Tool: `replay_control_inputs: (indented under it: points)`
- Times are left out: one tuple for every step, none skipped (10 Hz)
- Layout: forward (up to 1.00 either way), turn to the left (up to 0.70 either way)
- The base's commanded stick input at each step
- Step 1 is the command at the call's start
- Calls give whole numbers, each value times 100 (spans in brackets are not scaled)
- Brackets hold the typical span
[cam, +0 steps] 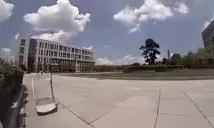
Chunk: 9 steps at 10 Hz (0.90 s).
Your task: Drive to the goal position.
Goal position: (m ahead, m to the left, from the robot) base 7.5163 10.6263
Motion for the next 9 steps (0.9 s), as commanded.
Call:
replay_control_inputs:
  points:
    - [0, -50]
    - [0, -50]
    - [0, -50]
    - [0, -50]
    - [0, -50]
    - [0, -50]
    - [7, -49]
    - [50, -35]
    - [50, -8]
